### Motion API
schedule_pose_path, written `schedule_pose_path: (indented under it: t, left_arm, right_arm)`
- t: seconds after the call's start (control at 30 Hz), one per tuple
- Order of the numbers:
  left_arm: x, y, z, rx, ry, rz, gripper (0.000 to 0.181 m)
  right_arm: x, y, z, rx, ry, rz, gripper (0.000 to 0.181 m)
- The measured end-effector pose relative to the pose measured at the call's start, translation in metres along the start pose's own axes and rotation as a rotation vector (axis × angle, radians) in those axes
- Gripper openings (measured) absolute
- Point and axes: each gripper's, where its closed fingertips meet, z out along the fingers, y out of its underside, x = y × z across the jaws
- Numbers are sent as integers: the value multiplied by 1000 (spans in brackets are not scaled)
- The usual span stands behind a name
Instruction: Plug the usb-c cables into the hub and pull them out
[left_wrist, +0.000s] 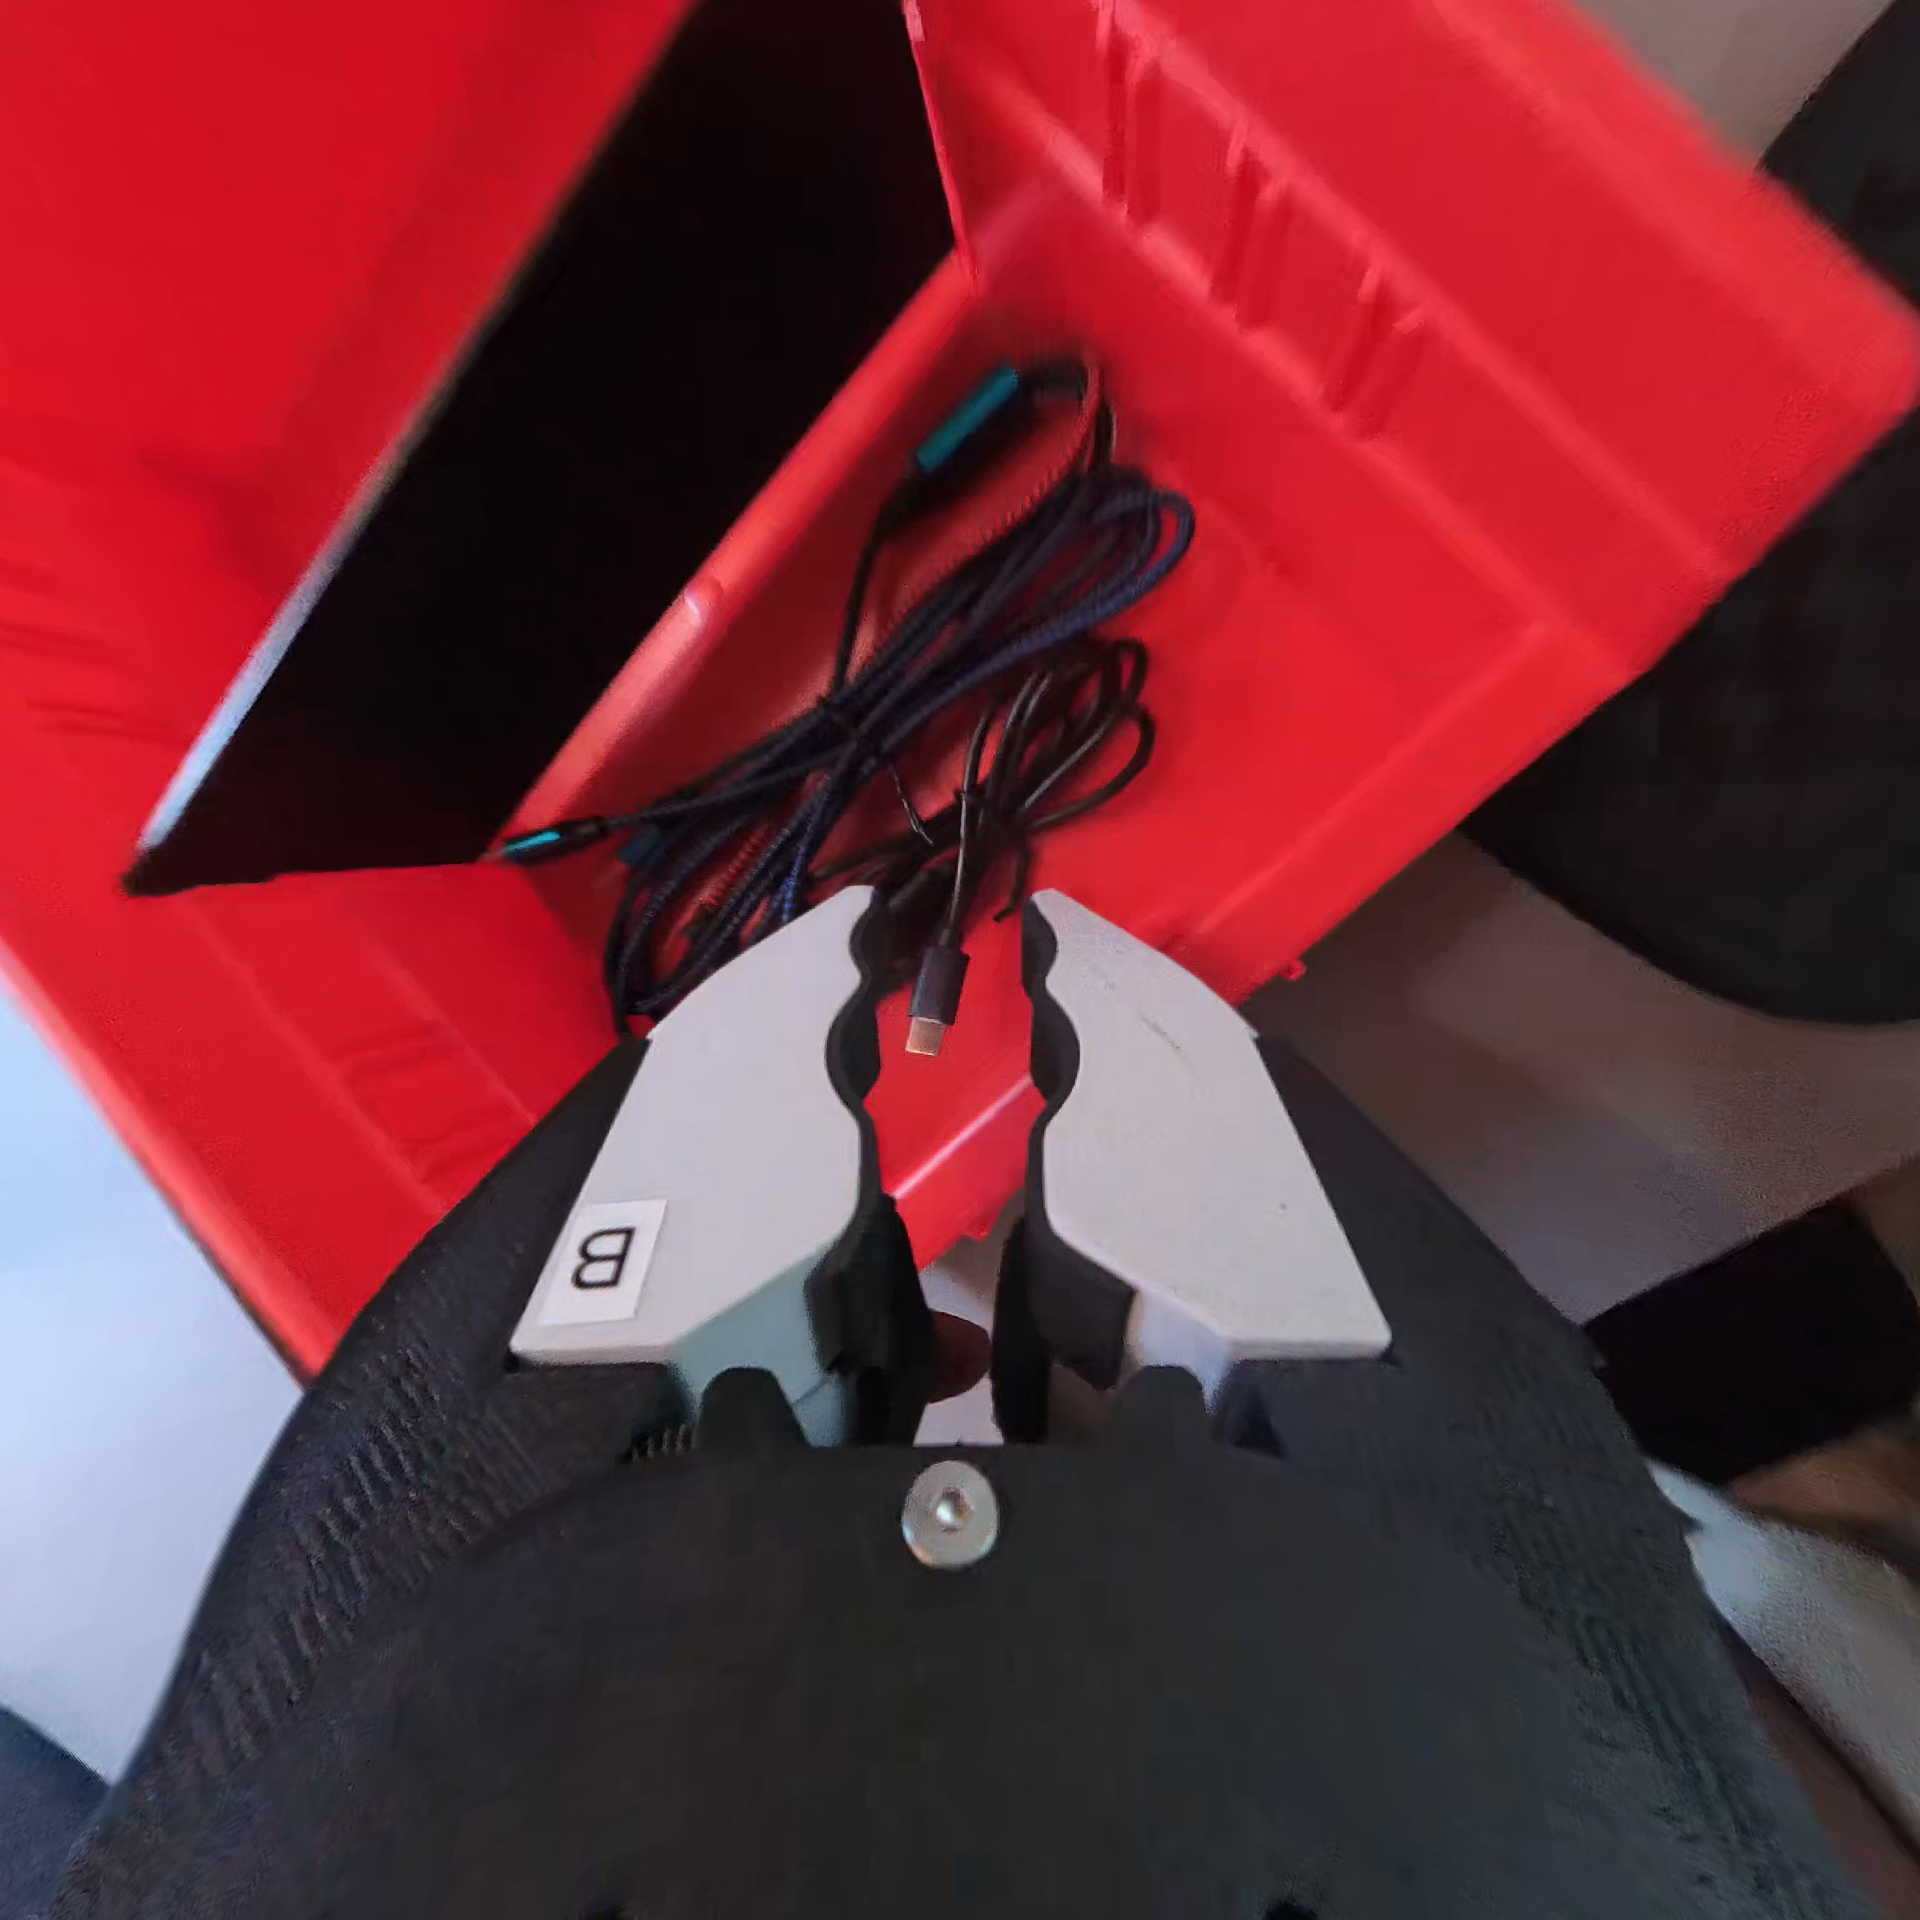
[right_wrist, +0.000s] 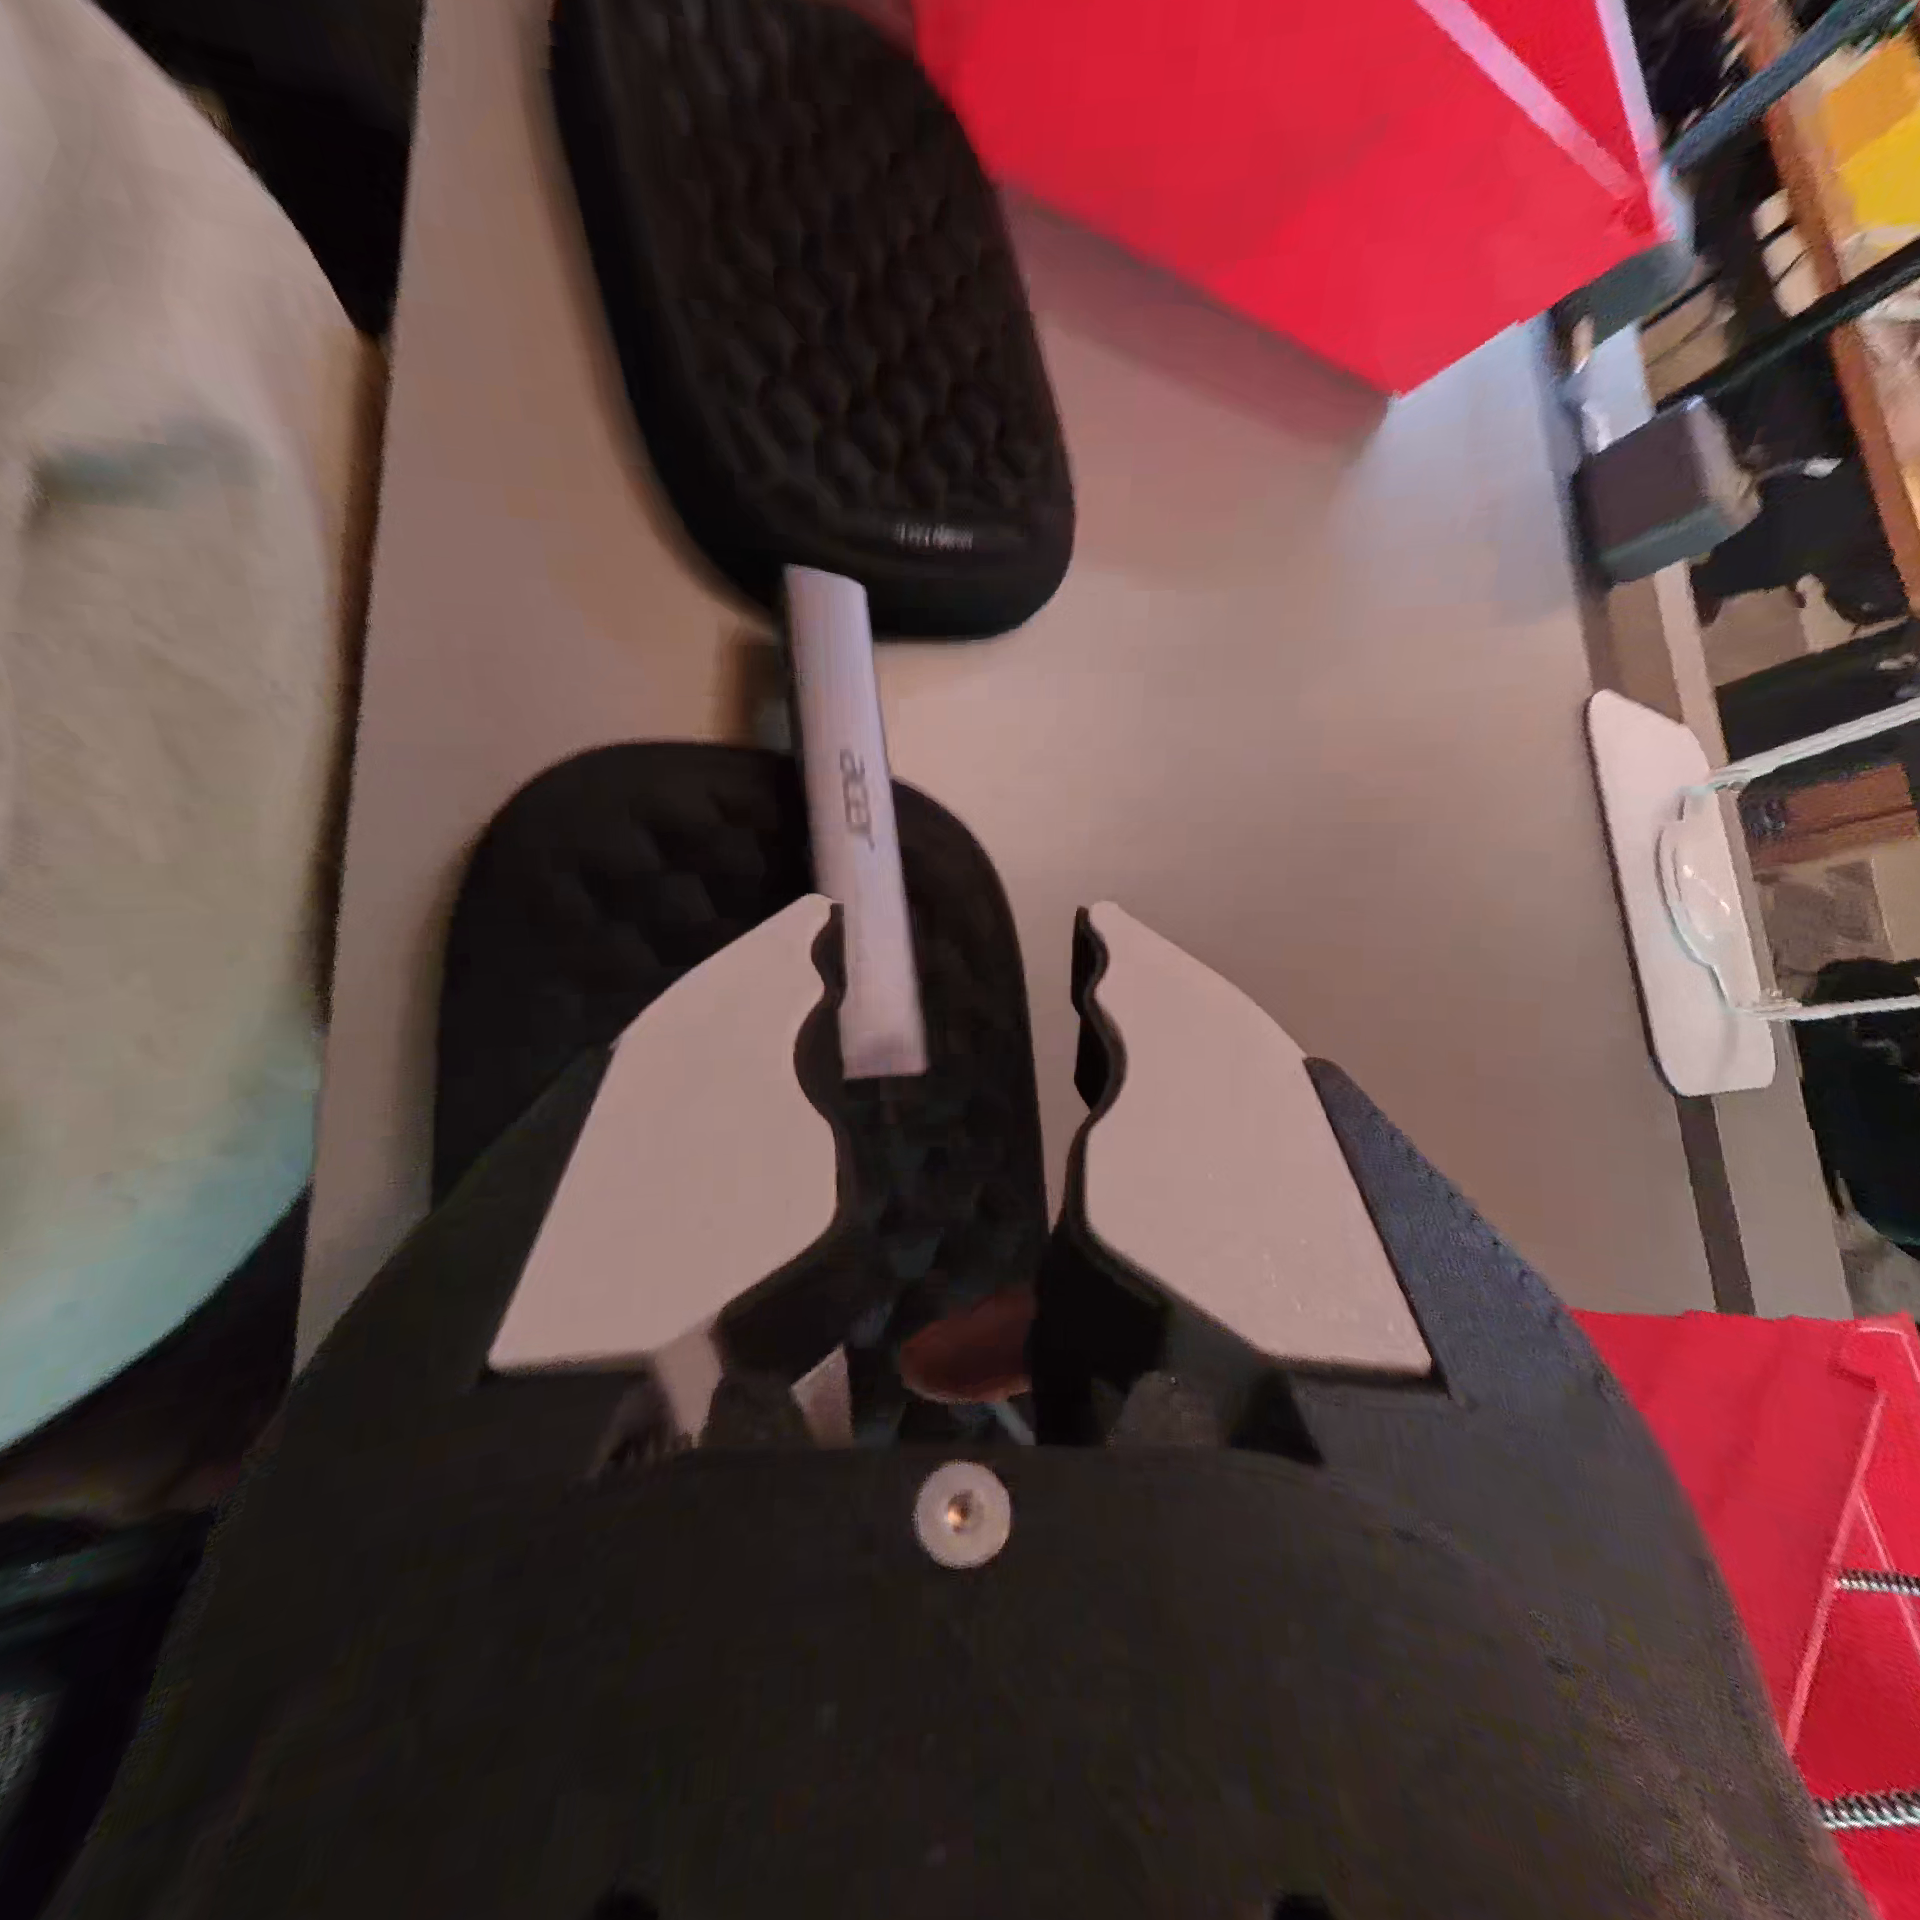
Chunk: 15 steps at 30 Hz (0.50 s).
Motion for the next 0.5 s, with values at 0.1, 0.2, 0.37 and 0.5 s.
schedule_pose_path:
  t: [0.1,0.2,0.37,0.5]
  left_arm:
    - [3,10,19,-167,107,-10,22]
    - [2,8,36,-222,156,6,20]
    - [-2,2,33,-172,145,-3,1]
    - [-8,-29,-1,142,88,-74,1]
  right_arm:
    - [5,-21,-17,126,11,33,44]
    - [10,-34,-30,208,40,39,44]
    - [20,-40,-38,219,136,-19,44]
    - [21,-66,-47,366,139,9,44]
